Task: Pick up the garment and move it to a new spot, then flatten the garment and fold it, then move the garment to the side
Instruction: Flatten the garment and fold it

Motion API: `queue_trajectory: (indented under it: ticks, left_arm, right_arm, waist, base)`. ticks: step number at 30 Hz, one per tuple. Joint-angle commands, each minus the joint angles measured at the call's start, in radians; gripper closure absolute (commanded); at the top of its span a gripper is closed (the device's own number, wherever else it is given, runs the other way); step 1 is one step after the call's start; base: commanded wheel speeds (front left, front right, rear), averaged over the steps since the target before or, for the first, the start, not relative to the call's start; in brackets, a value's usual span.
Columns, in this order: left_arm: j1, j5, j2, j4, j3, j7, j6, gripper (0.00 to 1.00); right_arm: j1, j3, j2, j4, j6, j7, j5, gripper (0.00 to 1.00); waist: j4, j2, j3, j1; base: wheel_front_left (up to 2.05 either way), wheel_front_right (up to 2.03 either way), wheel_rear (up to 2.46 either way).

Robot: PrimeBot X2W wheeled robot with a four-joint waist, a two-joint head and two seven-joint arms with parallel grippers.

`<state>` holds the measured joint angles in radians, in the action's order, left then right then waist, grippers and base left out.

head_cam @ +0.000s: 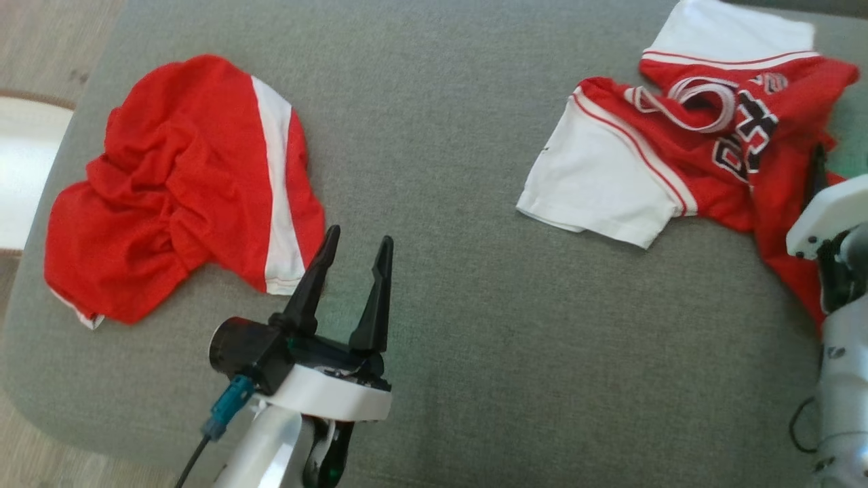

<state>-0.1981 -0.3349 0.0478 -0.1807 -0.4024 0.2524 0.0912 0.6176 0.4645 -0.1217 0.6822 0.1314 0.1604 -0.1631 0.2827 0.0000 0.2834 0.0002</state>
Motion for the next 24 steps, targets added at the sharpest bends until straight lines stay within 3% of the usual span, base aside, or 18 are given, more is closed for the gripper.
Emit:
queue_trajectory:
  ticks: [1, 14, 15, 16, 24]
  left_arm:
    - [-0.034, -0.003, 0.002, 0.031, 0.019, 0.009, -0.004, 0.0]
    - [-0.065, -0.006, 0.002, 0.029, 0.004, 0.009, -0.002, 0.0]
    - [-0.067, -0.006, 0.002, 0.027, 0.002, 0.009, -0.002, 0.0]
    - [-0.068, -0.005, 0.002, 0.025, 0.001, 0.009, -0.002, 0.0]
    - [-0.065, -0.006, 0.002, 0.015, 0.009, 0.009, -0.008, 0.0]
  right_arm:
    - [0.05, -0.029, -0.026, -0.017, -0.001, -0.001, -0.016, 0.0]
    - [0.18, -0.104, -0.104, 0.2, -0.001, 0.029, -0.035, 0.0]
    - [0.185, -0.115, -0.108, 0.214, -0.001, 0.028, -0.03, 0.34]
    - [0.189, -0.124, -0.113, 0.227, -0.001, 0.025, -0.026, 0.98]
    - [0.201, -0.154, -0.155, 0.278, -0.001, -0.006, -0.01, 1.0]
  waist:
    - [0.011, 0.0, 0.017, -0.0002]
    - [0.022, 0.0, 0.065, -0.0002]
    - [0.022, 0.0, 0.066, -0.0002]
    - [0.022, 0.0, 0.066, -0.0002]
    - [0.005, 0.0, 0.031, -0.0002]
  base:
    - [0.0, 0.0, 0.0]
    - [0.0, 0.0, 0.0]
    - [0.0, 0.0, 0.0]
    - [0.0, 0.0, 0.0]
    - [0.0, 0.0, 0.0]
